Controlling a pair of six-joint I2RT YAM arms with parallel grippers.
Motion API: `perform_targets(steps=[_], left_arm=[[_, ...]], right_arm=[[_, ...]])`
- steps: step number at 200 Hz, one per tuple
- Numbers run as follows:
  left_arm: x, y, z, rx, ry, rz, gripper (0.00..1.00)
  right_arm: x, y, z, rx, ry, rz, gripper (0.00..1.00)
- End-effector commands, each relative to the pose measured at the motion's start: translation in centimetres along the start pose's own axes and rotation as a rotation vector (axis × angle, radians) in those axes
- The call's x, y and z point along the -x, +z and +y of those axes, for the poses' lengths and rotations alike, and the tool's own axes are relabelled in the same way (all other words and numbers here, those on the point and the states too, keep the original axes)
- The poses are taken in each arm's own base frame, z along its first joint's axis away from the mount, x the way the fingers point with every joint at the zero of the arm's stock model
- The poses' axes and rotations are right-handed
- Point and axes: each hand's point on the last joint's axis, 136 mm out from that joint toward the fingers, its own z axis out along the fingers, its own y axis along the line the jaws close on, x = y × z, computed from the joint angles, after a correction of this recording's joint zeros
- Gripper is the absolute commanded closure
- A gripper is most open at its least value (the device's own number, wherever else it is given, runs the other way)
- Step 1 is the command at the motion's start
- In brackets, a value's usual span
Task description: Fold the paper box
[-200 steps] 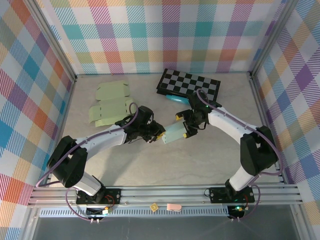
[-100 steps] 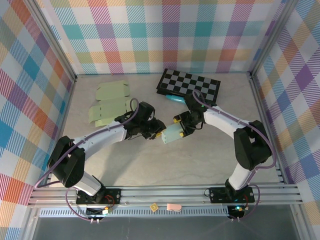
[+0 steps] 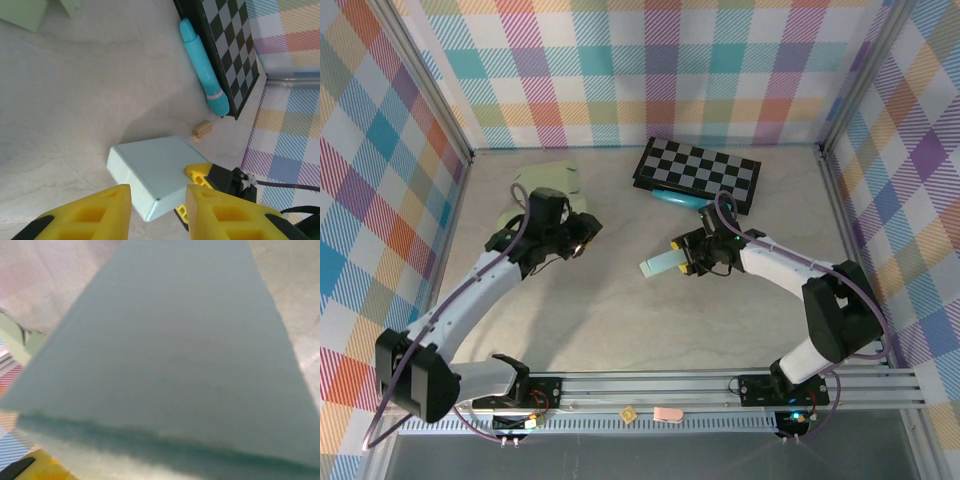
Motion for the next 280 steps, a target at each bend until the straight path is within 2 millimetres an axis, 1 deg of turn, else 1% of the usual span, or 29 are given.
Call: perform_targets(steps=[1, 33, 53, 57, 61, 79, 94, 100, 112, 124, 132, 139, 154, 167, 181, 200, 217, 239, 242, 265, 280], left_arm=[[0.0, -0.7, 2.5, 0.039, -0.006, -0.037, 0.66], [-0.5, -1.1, 4.4, 0.012, -0.056, -0.080, 0.64], [-0.6, -1.3, 4.6, -0.026, -0.067, -0.096, 0.64], [-0.6, -1.4, 4.6, -0.029, -0.066, -0.099, 0.64], [-0.6, -1.5, 4.7, -0.032, -0.066, -0.104, 0.63], [-0.1, -2.1, 4.7, -0.048, -0.063, -0.142, 0.63], [0.4, -2.7, 4.3, -0.065, -0.054, -0.176, 0.61], [0.6, -3.0, 4.1, -0.071, -0.048, -0.187, 0.59], [1.1, -3.5, 3.9, -0.073, -0.035, -0.214, 0.51], [1.8, -4.2, 4.6, -0.039, -0.042, -0.255, 0.36], [2.3, -4.7, 5.3, -0.018, -0.061, -0.289, 0.27], [2.6, -5.2, 5.8, -0.012, -0.079, -0.317, 0.21], [3.4, -6.1, 6.7, -0.033, -0.139, -0.393, 0.12], [4.2, -6.9, 7.4, -0.052, -0.169, -0.460, 0.08], [4.6, -7.4, 8.3, -0.025, -0.196, -0.491, 0.07], [4.6, -7.0, 8.9, 0.019, -0.214, -0.459, 0.09], [4.4, -6.2, 8.8, 0.033, -0.220, -0.414, 0.11], [4.4, -5.3, 8.4, 0.017, -0.228, -0.377, 0.15], [4.4, -5.2, 8.4, 0.018, -0.231, -0.373, 0.15], [4.6, -4.5, 8.4, 0.024, -0.246, -0.344, 0.16], [4.5, -4.1, 8.7, 0.042, -0.259, -0.321, 0.18]], right_arm=[[1.7, -0.8, 5.5, 0.277, -0.040, -0.037, 0.54], [2.7, -0.5, 8.7, 0.435, -0.089, -0.060, 0.55], [3.9, 0.0, 10.1, 0.528, -0.084, -0.084, 0.55], [4.2, 0.5, 10.2, 0.532, -0.080, -0.085, 0.55], [4.3, 0.5, 10.7, 0.561, -0.080, -0.081, 0.55], [5.0, 1.9, 11.2, 0.606, -0.056, -0.072, 0.55], [5.4, 2.7, 11.4, 0.629, -0.057, -0.077, 0.55], [5.5, 3.1, 11.3, 0.631, -0.059, -0.079, 0.55], [5.8, 3.7, 11.0, 0.624, -0.056, -0.079, 0.54], [5.9, 4.3, 10.4, 0.609, -0.051, -0.078, 0.54], [6.0, 4.6, 9.9, 0.595, -0.048, -0.081, 0.52], [6.0, 4.9, 9.4, 0.582, -0.045, -0.079, 0.50], [6.0, 5.6, 8.3, 0.553, -0.034, -0.072, 0.46], [6.3, 6.0, 7.2, 0.526, -0.010, -0.078, 0.42], [6.4, 6.3, 6.2, 0.492, 0.013, -0.077, 0.37], [6.3, 6.2, 5.3, 0.447, 0.024, -0.080, 0.32], [6.0, 6.1, 4.8, 0.410, 0.042, -0.079, 0.29], [5.6, 5.8, 4.5, 0.378, 0.074, -0.079, 0.27], [5.5, 5.9, 4.0, 0.353, 0.082, -0.081, 0.27], [5.0, 5.4, 3.4, 0.284, 0.119, -0.085, 0.25], [4.4, 5.4, 2.4, 0.199, 0.168, -0.069, 0.25]])
